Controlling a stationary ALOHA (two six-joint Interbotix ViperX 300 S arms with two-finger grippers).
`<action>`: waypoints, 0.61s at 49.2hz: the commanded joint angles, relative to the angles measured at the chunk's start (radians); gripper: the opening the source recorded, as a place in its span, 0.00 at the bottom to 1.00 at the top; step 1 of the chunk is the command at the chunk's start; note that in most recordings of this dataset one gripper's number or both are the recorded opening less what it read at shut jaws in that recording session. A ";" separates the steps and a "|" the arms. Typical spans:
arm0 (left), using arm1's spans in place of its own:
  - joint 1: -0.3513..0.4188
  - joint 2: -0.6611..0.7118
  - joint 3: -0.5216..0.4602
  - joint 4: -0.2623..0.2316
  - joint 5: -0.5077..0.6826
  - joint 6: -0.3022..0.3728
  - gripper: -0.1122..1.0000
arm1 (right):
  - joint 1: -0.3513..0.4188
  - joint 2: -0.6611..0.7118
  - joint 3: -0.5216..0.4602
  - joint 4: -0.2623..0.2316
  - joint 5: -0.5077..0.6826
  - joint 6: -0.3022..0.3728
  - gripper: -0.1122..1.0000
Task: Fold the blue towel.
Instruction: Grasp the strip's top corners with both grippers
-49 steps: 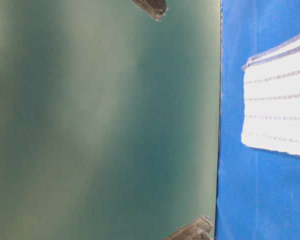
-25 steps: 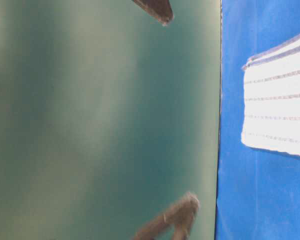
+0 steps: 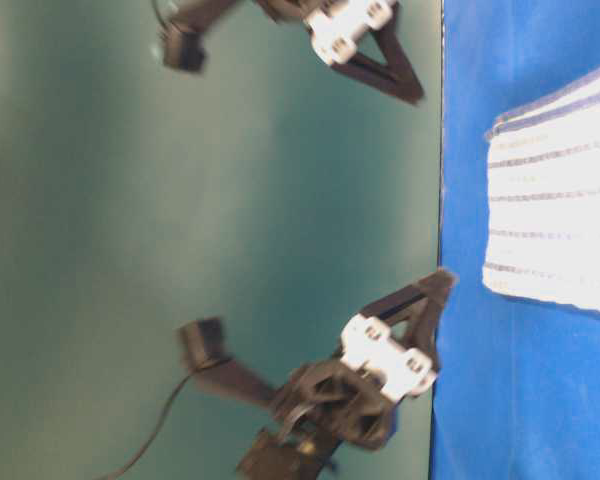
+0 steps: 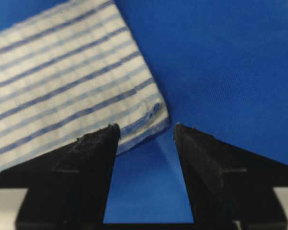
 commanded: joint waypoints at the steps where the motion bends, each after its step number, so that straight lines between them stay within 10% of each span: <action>1: 0.028 0.041 -0.041 0.002 -0.031 0.002 0.67 | -0.012 0.049 -0.048 -0.006 -0.031 -0.002 0.61; 30: 0.097 0.196 -0.072 0.002 -0.130 0.002 0.67 | -0.038 0.245 -0.112 -0.009 -0.084 -0.005 0.61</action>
